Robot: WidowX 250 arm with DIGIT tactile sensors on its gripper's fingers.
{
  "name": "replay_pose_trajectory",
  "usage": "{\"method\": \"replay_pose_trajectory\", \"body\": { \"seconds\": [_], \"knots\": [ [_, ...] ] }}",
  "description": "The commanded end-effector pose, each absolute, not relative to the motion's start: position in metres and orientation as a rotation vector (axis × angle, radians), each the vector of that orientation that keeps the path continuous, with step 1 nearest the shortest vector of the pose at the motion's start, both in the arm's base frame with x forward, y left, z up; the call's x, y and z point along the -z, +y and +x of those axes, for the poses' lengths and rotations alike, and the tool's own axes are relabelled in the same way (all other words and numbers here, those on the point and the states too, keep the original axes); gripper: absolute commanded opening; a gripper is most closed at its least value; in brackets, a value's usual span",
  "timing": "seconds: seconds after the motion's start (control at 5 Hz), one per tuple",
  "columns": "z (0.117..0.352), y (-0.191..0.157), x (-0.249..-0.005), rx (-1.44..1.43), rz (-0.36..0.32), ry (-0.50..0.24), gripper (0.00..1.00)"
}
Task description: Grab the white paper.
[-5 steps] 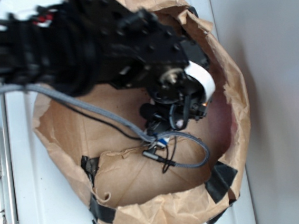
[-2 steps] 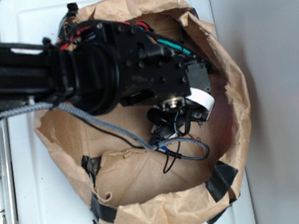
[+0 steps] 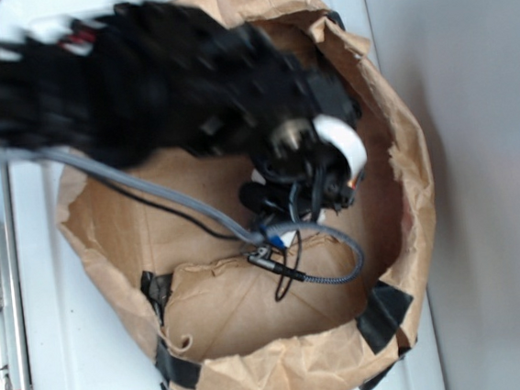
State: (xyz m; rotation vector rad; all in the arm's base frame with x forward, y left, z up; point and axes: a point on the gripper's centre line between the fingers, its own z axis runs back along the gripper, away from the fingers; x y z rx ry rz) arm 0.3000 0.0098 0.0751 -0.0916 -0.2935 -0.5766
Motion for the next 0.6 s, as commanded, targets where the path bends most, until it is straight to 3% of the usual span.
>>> {"method": "replay_pose_trajectory", "body": {
  "seconds": [0.0,0.2,0.4],
  "knots": [
    [0.279,0.004,-0.188,0.554,-0.258,-0.438,0.00],
    [0.277,-0.007,-0.208,0.505,-0.185,-0.428,0.00],
    [0.275,-0.012,-0.210,0.456,-0.071,-0.396,0.00]
  ]
}}
